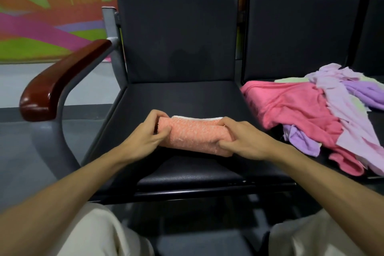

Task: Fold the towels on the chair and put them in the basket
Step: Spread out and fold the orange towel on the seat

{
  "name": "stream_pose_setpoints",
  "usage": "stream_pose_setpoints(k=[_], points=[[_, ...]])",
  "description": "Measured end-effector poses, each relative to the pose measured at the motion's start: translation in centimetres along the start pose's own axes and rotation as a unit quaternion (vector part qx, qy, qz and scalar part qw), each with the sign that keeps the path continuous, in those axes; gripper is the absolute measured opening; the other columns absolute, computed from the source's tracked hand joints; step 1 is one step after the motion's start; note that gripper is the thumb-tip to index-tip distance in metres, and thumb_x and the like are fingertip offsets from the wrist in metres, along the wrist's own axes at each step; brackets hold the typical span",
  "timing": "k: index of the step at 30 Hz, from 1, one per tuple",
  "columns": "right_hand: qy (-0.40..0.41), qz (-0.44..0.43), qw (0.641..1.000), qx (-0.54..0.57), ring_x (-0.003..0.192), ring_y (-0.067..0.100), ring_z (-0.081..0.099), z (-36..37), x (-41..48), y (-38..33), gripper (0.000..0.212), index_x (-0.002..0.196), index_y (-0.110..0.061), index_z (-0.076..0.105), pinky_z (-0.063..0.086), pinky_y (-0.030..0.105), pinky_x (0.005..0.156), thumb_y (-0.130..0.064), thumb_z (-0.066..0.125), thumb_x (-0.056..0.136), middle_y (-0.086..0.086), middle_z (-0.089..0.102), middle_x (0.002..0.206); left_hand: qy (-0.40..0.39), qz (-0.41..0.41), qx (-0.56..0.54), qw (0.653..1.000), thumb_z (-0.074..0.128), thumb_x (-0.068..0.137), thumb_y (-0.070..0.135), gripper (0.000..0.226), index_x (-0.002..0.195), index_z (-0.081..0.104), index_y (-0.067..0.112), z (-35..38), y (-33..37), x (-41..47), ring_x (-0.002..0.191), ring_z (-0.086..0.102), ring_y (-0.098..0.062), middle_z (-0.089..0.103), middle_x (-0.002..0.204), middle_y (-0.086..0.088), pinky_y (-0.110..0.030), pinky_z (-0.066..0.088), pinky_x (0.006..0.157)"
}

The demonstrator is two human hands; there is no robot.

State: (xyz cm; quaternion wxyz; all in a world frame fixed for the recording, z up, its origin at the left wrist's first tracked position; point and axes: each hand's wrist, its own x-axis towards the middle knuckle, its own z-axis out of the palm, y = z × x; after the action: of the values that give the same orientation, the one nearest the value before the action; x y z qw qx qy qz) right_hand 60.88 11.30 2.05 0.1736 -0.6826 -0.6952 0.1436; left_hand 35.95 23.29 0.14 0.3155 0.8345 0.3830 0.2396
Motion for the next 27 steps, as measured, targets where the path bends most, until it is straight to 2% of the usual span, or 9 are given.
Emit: stream_pose_setpoints(k=[4, 7, 9, 11, 16, 20, 22, 24, 27], points=[[0.032, 0.021, 0.996, 0.075, 0.091, 0.013, 0.058, 0.2, 0.6, -0.1, 0.021, 0.106, -0.020, 0.061, 0.040, 0.024, 0.076, -0.029, 0.063, 0.087, -0.006, 0.064, 0.099, 0.037, -0.055, -0.012, 0.998, 0.044, 0.099, 0.037, 0.025, 0.117, 0.045, 0.020, 0.8, 1.1, 0.3, 0.101, 0.056, -0.017, 0.057, 0.110, 0.001, -0.031, 0.043, 0.085], [0.008, 0.088, 0.989, 0.122, 0.093, 0.017, 0.062, 0.5, 1.4, 0.5, 0.021, 0.105, -0.016, 0.064, 0.050, 0.032, 0.081, -0.028, 0.063, 0.088, -0.001, 0.066, 0.101, 0.076, -0.091, 0.006, 0.993, 0.044, 0.100, 0.039, 0.032, 0.119, 0.048, 0.014, 1.7, 1.6, 1.3, 0.099, 0.054, -0.016, 0.057, 0.109, 0.001, -0.026, 0.036, 0.079], [-0.009, 0.129, 0.971, 0.203, 0.083, 0.018, 0.065, 0.7, 2.1, 1.1, 0.018, 0.099, -0.015, 0.066, 0.057, 0.037, 0.075, -0.029, 0.066, 0.087, 0.004, 0.068, 0.096, 0.093, -0.125, 0.007, 0.988, 0.047, 0.099, 0.039, 0.033, 0.117, 0.051, 0.013, 2.2, 1.5, 2.3, 0.098, 0.052, -0.014, 0.058, 0.111, -0.001, -0.026, 0.035, 0.080], [-0.018, 0.157, 0.954, 0.253, 0.074, 0.017, 0.064, 1.0, 2.9, 1.7, 0.020, 0.096, -0.013, 0.067, 0.057, 0.035, 0.066, -0.031, 0.067, 0.088, 0.007, 0.068, 0.089, 0.094, -0.170, -0.004, 0.981, 0.051, 0.097, 0.040, 0.033, 0.115, 0.054, 0.013, 2.5, 1.1, 3.2, 0.098, 0.051, -0.014, 0.059, 0.115, -0.004, -0.026, 0.036, 0.081], [-0.025, 0.207, 0.946, 0.247, 0.073, 0.022, 0.066, 1.3, 5.2, 2.1, 0.020, 0.086, -0.014, 0.065, 0.059, 0.041, 0.067, -0.033, 0.070, 0.086, 0.007, 0.068, 0.085, 0.105, -0.198, 0.019, 0.974, 0.048, 0.097, 0.046, 0.039, 0.114, 0.058, 0.012, 2.4, 1.0, 4.5, 0.094, 0.051, -0.015, 0.061, 0.119, -0.007, -0.029, 0.041, 0.081], [-0.038, 0.237, 0.928, 0.285, 0.060, 0.019, 0.057, 0.7, 6.1, 1.7, 0.017, 0.091, -0.010, 0.061, 0.048, 0.029, 0.047, -0.025, 0.070, 0.088, 0.008, 0.060, 0.079, -0.009, -0.273, 0.084, 0.958, 0.030, 0.090, 0.070, 0.073, 0.124, 0.054, 0.010, 0.7, 0.5, 4.0, 0.091, 0.056, -0.019, 0.059, 0.117, -0.008, -0.031, 0.042, 0.072], [-0.063, 0.242, 0.922, 0.296, 0.056, 0.017, 0.054, 0.5, 6.2, 1.6, 0.021, 0.100, -0.007, 0.062, 0.045, 0.026, 0.044, -0.023, 0.068, 0.089, 0.008, 0.057, 0.075, -0.087, -0.314, 0.109, 0.939, 0.026, 0.083, 0.080, 0.091, 0.129, 0.053, 0.007, 0.0, 0.4, 3.4, 0.096, 0.058, -0.023, 0.058, 0.118, -0.010, -0.032, 0.042, 0.075], [-0.090, 0.237, 0.926, 0.280, 0.060, 0.018, 0.054, 0.4, 6.3, 1.7, 0.029, 0.105, -0.003, 0.066, 0.044, 0.025, 0.047, -0.026, 0.068, 0.089, 0.007, 0.058, 0.076, -0.122, -0.321, 0.136, 0.929, 0.025, 0.083, 0.080, 0.092, 0.130, 0.055, 0.007, -0.2, 0.5, 3.1, 0.099, 0.059, -0.024, 0.059, 0.122, -0.011, -0.032, 0.041, 0.078], [-0.116, 0.220, 0.949, 0.194, 0.066, 0.017, 0.051, -0.2, 6.1, 1.6, 0.035, 0.094, -0.003, 0.070, 0.039, 0.025, 0.053, -0.037, 0.069, 0.085, 0.005, 0.059, 0.079, -0.131, -0.324, 0.124, 0.929, 0.034, 0.078, 0.082, 0.086, 0.121, 0.058, 0.011, -0.3, 0.7, 2.8, 0.082, 0.059, -0.020, 0.064, 0.108, -0.008, -0.030, 0.041, 0.066]])
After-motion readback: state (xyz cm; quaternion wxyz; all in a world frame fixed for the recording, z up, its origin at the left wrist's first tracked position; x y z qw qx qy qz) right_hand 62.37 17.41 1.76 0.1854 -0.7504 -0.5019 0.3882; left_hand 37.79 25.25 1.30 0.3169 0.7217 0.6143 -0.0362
